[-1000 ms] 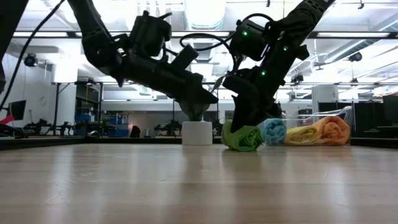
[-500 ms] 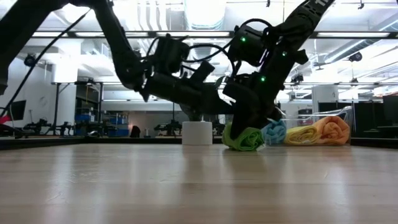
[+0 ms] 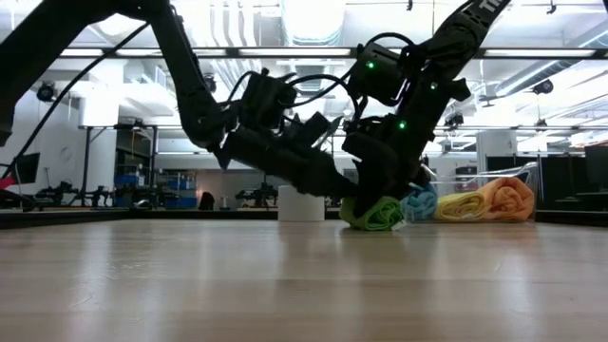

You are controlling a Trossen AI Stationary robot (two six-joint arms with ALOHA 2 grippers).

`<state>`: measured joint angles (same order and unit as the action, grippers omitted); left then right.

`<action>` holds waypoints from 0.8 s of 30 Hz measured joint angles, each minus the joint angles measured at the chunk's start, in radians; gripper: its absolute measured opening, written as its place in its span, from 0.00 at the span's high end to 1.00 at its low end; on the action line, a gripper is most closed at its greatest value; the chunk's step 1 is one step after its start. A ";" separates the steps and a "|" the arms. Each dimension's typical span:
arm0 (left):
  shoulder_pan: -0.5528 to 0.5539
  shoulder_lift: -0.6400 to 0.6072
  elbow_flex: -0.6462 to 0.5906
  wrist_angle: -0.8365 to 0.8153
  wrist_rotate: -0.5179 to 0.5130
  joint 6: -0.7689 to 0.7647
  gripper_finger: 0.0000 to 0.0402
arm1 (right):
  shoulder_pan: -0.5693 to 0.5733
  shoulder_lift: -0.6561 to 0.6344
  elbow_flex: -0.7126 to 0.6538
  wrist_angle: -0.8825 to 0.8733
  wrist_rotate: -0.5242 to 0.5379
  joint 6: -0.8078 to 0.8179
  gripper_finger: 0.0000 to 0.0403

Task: Roll microfiber towels into tight, uniform cylinder then place into a basket
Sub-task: Roll the green microfiber cloth

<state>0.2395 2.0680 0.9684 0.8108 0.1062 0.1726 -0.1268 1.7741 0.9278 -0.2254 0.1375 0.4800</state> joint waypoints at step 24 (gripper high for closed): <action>0.011 0.071 -0.037 -0.007 -0.038 0.001 1.00 | 0.002 -0.239 -0.017 -0.100 0.027 -0.003 0.45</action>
<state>0.2504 2.1386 0.9314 0.8033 0.0685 0.1734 -0.1246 1.5348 0.9109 -0.3251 0.1649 0.4765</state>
